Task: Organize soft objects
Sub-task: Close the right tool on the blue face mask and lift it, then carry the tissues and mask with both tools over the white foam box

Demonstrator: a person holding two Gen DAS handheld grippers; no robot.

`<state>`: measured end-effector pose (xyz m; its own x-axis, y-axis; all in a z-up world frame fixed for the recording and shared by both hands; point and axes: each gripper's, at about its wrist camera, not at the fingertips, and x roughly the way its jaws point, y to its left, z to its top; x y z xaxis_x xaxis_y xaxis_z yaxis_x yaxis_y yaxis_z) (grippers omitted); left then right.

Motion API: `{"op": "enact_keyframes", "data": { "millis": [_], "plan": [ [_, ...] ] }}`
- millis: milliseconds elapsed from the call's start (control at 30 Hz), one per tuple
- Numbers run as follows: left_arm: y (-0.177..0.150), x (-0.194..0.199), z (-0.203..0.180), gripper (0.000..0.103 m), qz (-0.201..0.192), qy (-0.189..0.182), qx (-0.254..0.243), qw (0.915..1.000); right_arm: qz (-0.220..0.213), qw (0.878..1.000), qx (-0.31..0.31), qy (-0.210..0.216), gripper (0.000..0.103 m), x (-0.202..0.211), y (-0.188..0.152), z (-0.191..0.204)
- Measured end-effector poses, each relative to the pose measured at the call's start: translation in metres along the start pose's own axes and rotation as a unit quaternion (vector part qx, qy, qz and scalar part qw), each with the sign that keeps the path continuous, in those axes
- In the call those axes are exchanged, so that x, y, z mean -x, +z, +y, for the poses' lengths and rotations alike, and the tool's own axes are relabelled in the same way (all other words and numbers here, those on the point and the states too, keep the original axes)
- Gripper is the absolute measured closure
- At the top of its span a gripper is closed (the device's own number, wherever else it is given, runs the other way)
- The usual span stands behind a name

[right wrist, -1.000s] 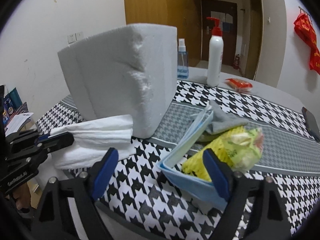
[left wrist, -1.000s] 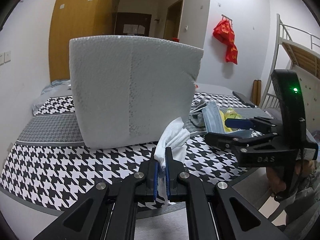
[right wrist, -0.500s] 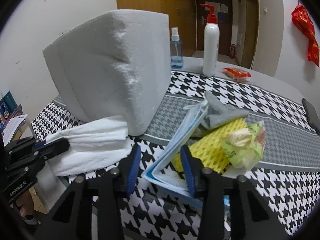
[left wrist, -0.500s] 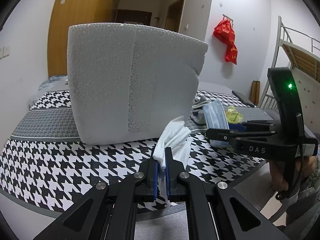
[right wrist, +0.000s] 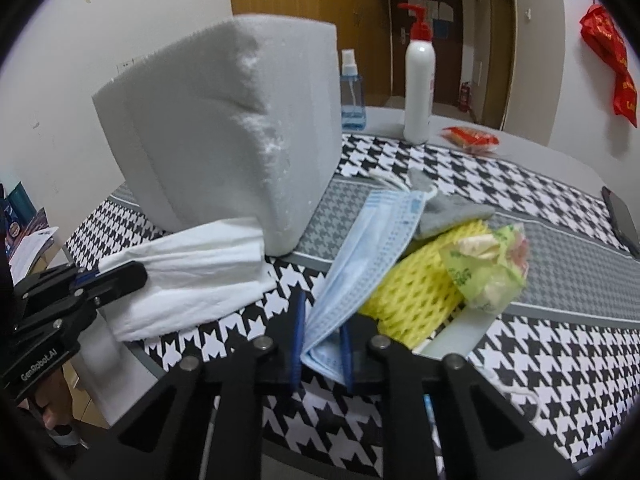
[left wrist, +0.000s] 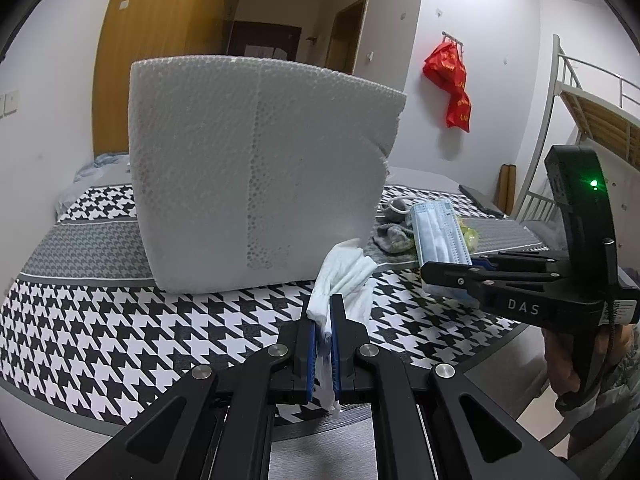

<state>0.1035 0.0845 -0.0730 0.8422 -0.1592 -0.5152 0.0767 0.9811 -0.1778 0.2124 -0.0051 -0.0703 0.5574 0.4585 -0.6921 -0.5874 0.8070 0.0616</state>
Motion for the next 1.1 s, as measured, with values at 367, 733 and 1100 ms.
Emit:
{"op": "enact_keyframes", "data": {
  "millis": [367,733,1100],
  "plan": [
    [0.01,0.015,-0.019,0.097,-0.019,-0.001,-0.018,0.9997,-0.046,0.999,-0.008,-0.005,0.085,0.032,-0.001,-0.004],
    [0.031,0.025,-0.04,0.097,-0.04,-0.009,-0.039,0.9984,-0.078,0.997,-0.02,-0.013,0.085,0.061,-0.004,-0.012],
    [0.044,0.031,-0.057,0.097,-0.058,-0.014,-0.062,0.9963,-0.099,0.995,-0.027,-0.014,0.085,0.084,-0.008,-0.018]
  ]
}}
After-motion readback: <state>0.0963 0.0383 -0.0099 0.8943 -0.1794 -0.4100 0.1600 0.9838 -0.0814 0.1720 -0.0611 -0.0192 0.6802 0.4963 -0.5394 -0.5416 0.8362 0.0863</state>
